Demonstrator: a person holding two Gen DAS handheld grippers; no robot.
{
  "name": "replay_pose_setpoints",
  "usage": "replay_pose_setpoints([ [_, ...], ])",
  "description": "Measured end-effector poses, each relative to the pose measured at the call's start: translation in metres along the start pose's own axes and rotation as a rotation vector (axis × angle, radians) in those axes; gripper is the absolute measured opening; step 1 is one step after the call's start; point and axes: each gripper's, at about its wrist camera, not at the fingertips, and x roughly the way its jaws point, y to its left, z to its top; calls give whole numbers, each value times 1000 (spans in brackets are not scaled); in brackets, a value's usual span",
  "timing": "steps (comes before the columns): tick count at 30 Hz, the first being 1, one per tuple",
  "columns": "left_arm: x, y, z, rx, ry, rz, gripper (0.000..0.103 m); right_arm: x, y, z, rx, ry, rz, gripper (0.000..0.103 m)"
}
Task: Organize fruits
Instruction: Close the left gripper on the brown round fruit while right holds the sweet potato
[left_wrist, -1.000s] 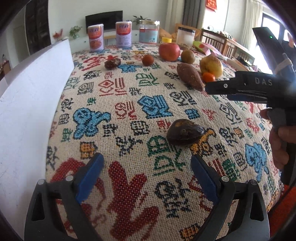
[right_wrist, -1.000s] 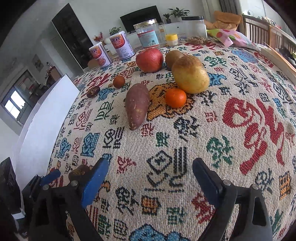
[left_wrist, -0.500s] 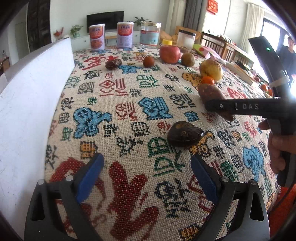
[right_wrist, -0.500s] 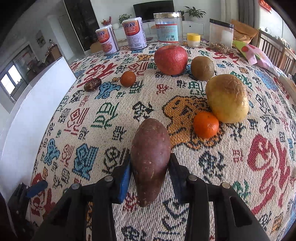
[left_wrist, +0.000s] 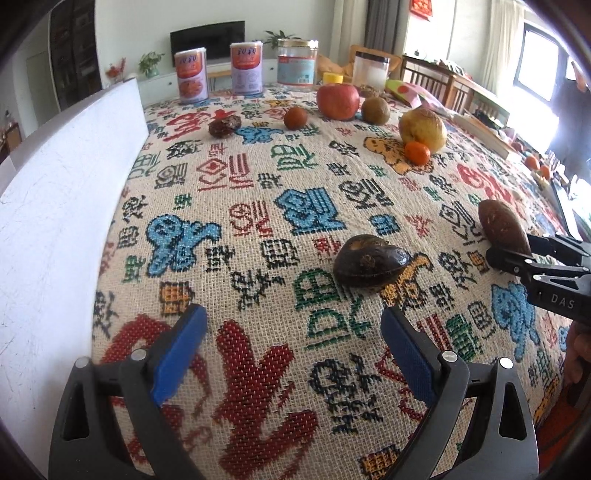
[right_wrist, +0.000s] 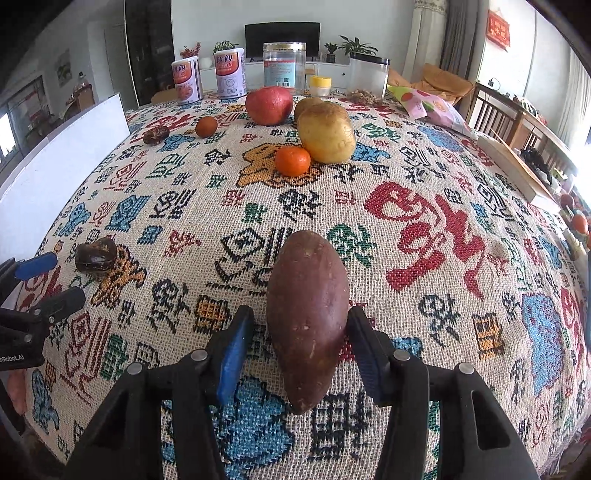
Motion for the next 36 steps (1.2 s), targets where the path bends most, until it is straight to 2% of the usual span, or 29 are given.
replay_pose_setpoints([
  [3,3,-11,2,46,17,34,97,3,-3,1,14,10,9,66],
  [6,10,-20,11,105,41,-18,97,3,-10,-2,47,15,17,71],
  [8,15,-20,21,96,57,-25,96,3,-9,-2,44,14,13,71],
  [10,14,-10,31,22,47,-42,96,2,-9,-4,34,13,6,71],
  [13,6,16,39,-141,10,-97,96,2,-9,-4,36,13,10,71],
  [16,2,41,40,-269,-12,-62,96,2,-9,-3,37,12,10,71],
  [18,2,55,39,-320,-10,-25,96,2,-9,-3,39,11,12,71],
  [20,3,61,37,-345,2,-46,94,2,-9,-3,44,9,16,71],
  [22,0,59,35,-344,6,-40,94,1,-10,-2,54,4,26,71],
  [24,-5,52,31,-318,-8,-71,94,-4,-13,-2,75,-21,55,71],
  [26,-10,41,25,-256,-20,-121,95,-18,-19,-1,109,-85,97,71],
  [27,-9,33,22,-214,-16,-120,95,-27,-24,-2,132,-131,118,71],
  [29,-4,19,19,-120,3,-82,95,-46,-37,-4,195,-228,148,72],
  [32,5,7,25,-71,-1,-35,95,-61,-65,-11,348,-323,163,84],
  [35,13,4,36,-76,-24,-1,93,-57,-95,-19,521,-318,156,84],
  [36,16,3,39,-75,-23,19,86,-54,-104,-21,571,-308,165,84],
])
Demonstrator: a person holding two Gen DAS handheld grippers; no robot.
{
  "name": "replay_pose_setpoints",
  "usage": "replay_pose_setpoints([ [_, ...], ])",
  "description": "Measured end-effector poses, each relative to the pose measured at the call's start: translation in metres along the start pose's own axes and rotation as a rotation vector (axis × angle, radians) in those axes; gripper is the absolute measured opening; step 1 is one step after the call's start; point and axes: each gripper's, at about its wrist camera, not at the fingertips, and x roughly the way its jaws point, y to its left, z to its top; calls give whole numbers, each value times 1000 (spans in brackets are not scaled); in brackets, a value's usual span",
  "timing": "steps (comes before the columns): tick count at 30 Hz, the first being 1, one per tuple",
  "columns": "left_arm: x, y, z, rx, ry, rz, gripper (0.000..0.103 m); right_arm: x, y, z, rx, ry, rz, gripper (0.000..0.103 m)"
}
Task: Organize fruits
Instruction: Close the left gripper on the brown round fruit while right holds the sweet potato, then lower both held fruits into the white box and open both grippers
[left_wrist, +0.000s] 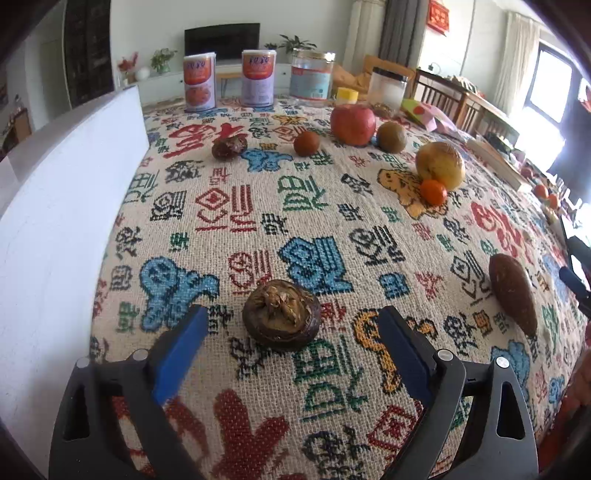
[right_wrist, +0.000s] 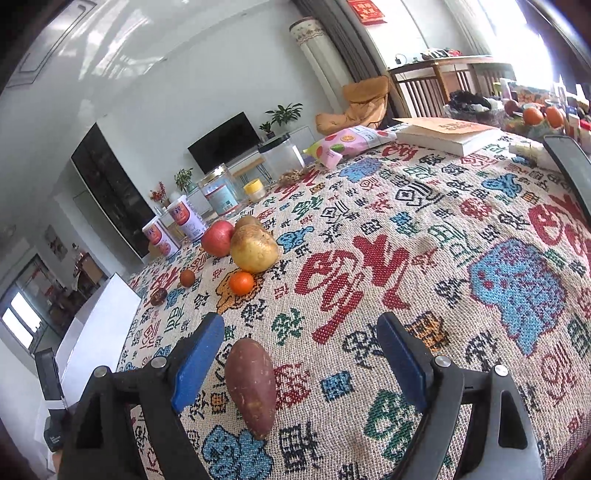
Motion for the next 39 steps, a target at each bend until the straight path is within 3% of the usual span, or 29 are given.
replay_pose_setpoints([
  [1,2,0,1,-1,-2,6,68,1,-7,2,38,3,1,84],
  [2,6,1,1,-1,17,7,44,0,-12,3,60,2,1,84],
  [6,-1,4,-5,-29,7,-27,43,5,4,-1,-31,59,47,84],
  [10,-23,1,-13,-51,4,-79,43,42,47,-21,-259,242,37,82],
  [12,-39,0,-14,-68,6,-109,43,67,58,-29,-310,338,-32,61],
  [13,-48,0,-15,-84,13,-130,43,71,61,-32,-335,338,-72,55],
  [14,-58,1,-17,-103,24,-157,43,71,66,-32,-355,338,-82,40],
  [16,-85,6,-19,-146,38,-233,43,64,71,-29,-345,337,-112,40],
  [18,-120,14,-21,-180,22,-291,43,47,78,-25,-296,329,-54,40],
  [21,-177,41,-19,-231,-47,-325,43,29,117,-21,-274,372,116,41],
  [26,-234,116,-12,-339,-157,-172,43,7,235,-42,-316,479,462,41],
  [30,-236,179,-27,-445,-143,42,43,-1,333,-89,-431,590,651,41],
  [35,-207,226,-63,-538,-33,216,44,21,406,-152,-588,690,644,41],
  [39,-194,232,-71,-546,-7,295,72,50,425,-179,-613,713,618,42],
])
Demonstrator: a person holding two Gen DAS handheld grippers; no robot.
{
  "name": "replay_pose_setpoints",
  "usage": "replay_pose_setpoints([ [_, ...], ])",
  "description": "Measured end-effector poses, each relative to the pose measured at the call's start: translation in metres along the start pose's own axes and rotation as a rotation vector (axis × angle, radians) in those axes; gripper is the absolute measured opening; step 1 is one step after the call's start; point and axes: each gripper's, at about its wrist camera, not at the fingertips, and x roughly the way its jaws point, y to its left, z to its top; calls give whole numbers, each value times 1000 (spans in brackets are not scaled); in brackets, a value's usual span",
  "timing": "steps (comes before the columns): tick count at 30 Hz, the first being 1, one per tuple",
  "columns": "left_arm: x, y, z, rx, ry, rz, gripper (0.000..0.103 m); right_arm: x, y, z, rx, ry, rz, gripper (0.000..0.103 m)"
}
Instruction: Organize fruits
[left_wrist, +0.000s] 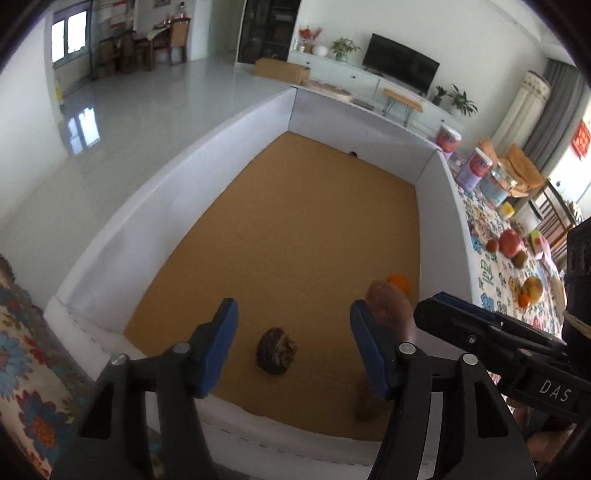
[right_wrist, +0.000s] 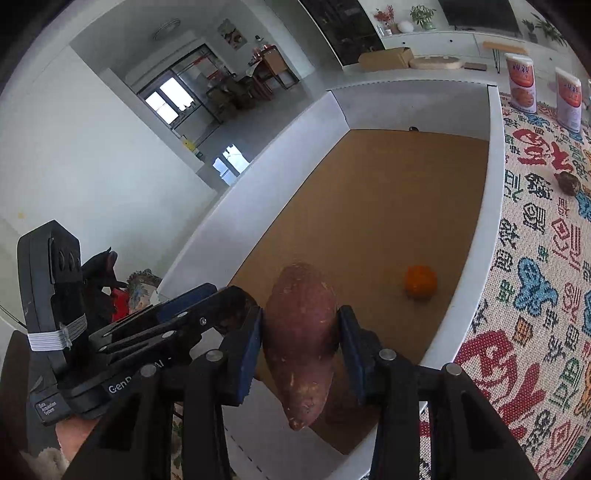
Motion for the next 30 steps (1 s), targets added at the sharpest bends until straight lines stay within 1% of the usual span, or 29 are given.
replay_pose_setpoints([
  [2,-5,-7,1,7,-34,-10,75,-5,-6,1,6,-40,3,43],
  [3,-9,-15,1,17,-51,-24,78,-15,-12,0,10,-73,3,45],
  [4,-12,-24,2,33,-67,-42,79,-30,-19,-4,12,-111,1,48],
  [6,-20,-51,0,84,-90,-99,80,-61,-40,-12,17,-181,-57,63],
  [7,-24,-68,-3,118,-93,-139,80,-79,-52,-19,17,-221,-103,67],
  [8,-29,-87,-8,157,-90,-189,80,-98,-66,-27,22,-261,-158,77],
  [9,-32,-108,-14,196,-80,-246,83,-115,-81,-38,30,-297,-219,85],
  [11,-36,-152,-32,283,-45,-361,88,-142,-115,-65,53,-344,-368,91],
  [12,-33,-175,-43,328,-15,-408,88,-152,-134,-80,69,-346,-449,91],
  [14,-19,-219,-66,410,73,-481,88,-167,-179,-107,130,-308,-614,91],
  [15,-7,-238,-75,444,102,-508,88,-172,-202,-119,176,-284,-681,91],
  [16,3,-256,-84,474,115,-511,88,-181,-225,-129,227,-266,-732,91],
  [18,38,-281,-92,504,127,-438,88,-194,-258,-146,316,-242,-833,91],
  [20,71,-295,-92,487,124,-371,88,-212,-281,-153,374,-238,-909,91],
  [22,99,-304,-87,470,99,-325,88,-220,-298,-153,398,-235,-947,91],
  [25,128,-310,-82,492,75,-263,88,-218,-313,-147,369,-227,-1003,91],
  [26,129,-310,-82,521,19,-241,88,-215,-316,-148,363,-228,-1022,92],
  [27,132,-312,-83,536,28,-218,89,-211,-321,-149,383,-205,-1017,95],
  [28,131,-314,-85,547,20,-211,89,-214,-321,-150,395,-230,-1001,96],
  [30,132,-316,-87,564,25,-203,93,-217,-330,-154,442,-229,-989,101],
])
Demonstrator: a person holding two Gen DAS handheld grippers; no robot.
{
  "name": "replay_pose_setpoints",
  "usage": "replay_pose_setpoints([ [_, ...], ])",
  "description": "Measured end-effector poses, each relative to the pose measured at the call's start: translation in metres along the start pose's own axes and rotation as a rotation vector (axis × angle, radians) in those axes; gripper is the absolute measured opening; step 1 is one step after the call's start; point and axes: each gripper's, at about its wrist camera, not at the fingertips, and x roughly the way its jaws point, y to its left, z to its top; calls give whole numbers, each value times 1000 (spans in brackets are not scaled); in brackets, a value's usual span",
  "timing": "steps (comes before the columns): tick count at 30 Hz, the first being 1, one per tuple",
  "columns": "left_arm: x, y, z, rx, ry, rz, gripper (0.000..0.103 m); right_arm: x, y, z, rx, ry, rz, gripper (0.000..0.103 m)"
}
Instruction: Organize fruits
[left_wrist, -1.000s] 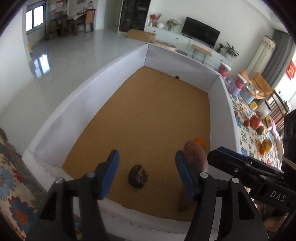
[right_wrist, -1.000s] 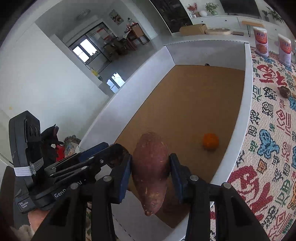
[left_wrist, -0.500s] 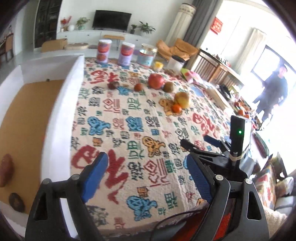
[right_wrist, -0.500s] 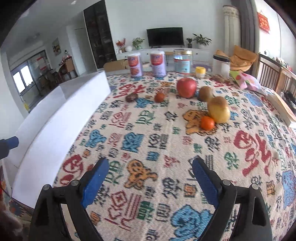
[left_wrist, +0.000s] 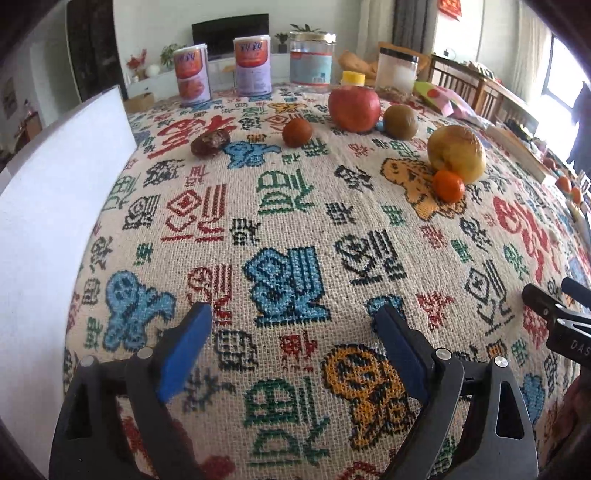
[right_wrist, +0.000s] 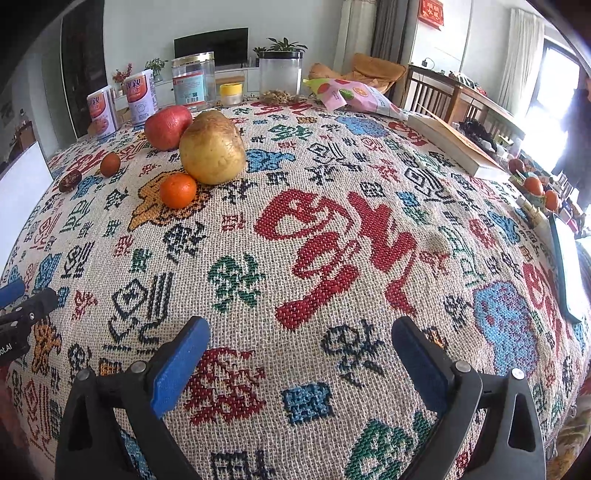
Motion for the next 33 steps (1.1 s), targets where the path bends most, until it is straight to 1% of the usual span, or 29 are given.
replay_pose_setpoints([
  [2,1,-1,0,3,4,3,94,5,-8,-1,46,24,36,103],
  [3,2,-1,1,4,4,4,95,5,-10,-2,56,23,44,103],
  [5,4,-1,1,3,5,4,95,4,-7,-2,44,23,31,103],
  [33,6,-2,2,3,6,7,96,5,-8,-3,53,26,41,103],
])
